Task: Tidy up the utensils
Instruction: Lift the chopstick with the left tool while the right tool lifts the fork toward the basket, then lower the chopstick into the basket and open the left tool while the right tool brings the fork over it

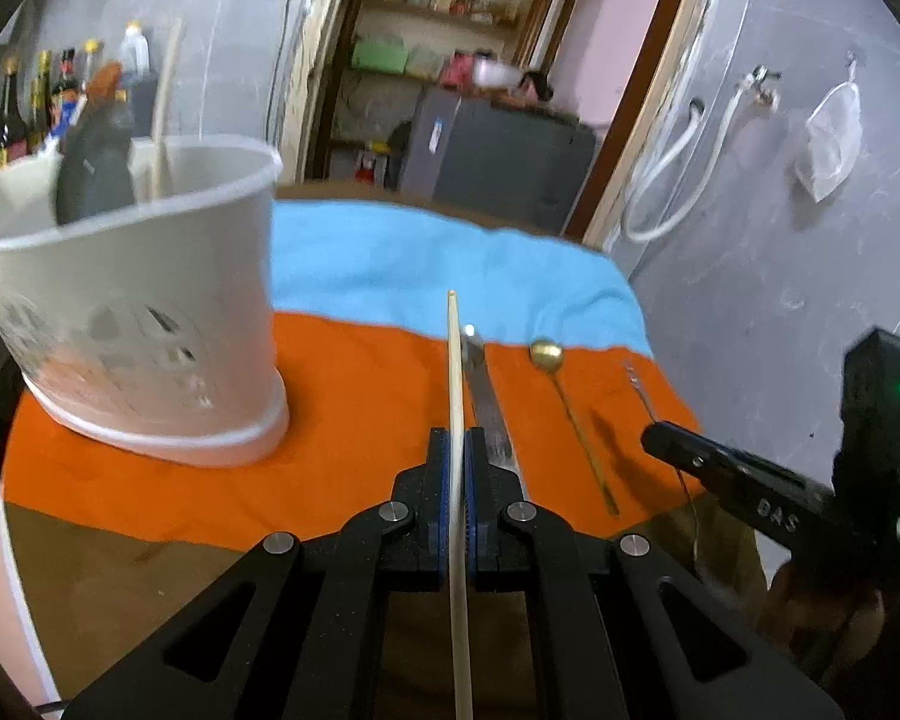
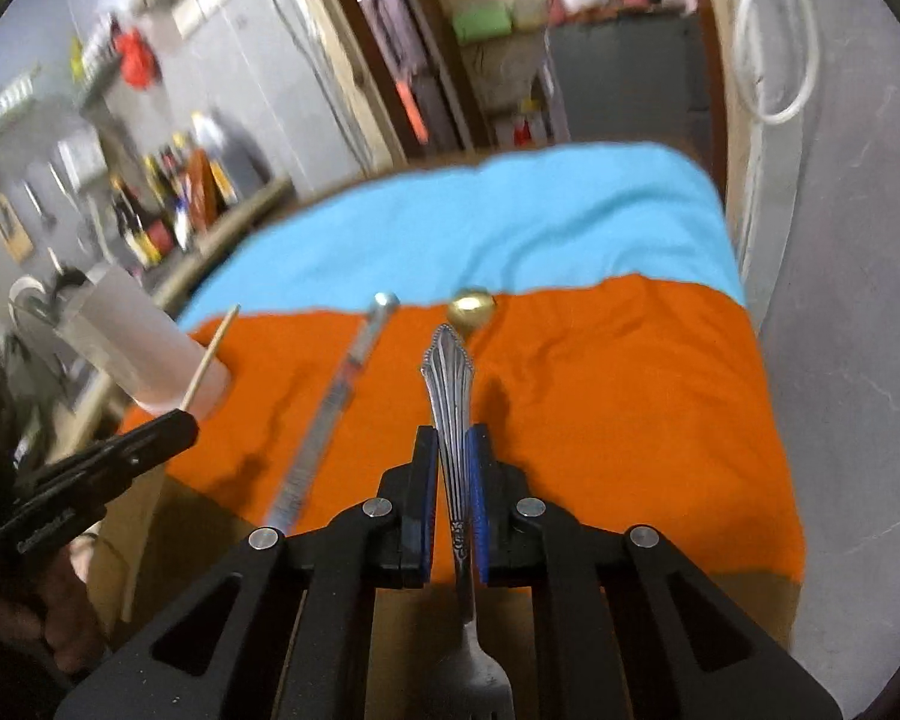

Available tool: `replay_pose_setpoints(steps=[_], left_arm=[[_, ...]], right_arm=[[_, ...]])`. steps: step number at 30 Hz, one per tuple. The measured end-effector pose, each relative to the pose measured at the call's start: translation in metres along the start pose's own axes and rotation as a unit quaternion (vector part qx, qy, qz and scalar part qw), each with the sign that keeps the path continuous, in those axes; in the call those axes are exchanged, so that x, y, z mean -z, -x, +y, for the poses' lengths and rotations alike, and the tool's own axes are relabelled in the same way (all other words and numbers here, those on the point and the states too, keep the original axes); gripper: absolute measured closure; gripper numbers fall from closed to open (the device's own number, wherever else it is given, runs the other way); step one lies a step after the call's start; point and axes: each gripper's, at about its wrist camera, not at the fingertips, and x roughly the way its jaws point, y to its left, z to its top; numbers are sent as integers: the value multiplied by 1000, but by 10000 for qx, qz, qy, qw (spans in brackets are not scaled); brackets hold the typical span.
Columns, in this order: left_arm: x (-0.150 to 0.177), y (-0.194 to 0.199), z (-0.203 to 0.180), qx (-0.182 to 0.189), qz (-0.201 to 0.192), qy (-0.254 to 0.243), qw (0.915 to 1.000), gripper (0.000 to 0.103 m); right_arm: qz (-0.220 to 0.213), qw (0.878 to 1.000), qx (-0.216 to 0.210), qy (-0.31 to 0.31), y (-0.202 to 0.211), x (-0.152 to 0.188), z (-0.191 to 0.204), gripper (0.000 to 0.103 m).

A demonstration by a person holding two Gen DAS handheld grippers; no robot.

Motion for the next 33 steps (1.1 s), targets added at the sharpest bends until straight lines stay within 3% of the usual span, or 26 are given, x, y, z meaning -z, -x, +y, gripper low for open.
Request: replay_pose_setpoints(steps=[7, 15, 21, 33], left_arm=[[-5, 25, -3, 66, -600, -34, 9982, 101], [-18, 65, 2, 96, -1229, -55, 9924, 101], [-45, 92, 25, 111, -1618, 263, 9864, 101], [-90, 133, 99, -352, -2240, 782, 9708, 101]], right_arm=[[-1180, 9924, -93, 341, 36, 3, 28, 95], [-2088, 9774, -238, 241, 57, -9, 53, 95], [-2410, 9696, -338, 269, 63, -26, 75, 95], [-2612, 9617, -611, 562, 60, -52, 116, 95]])
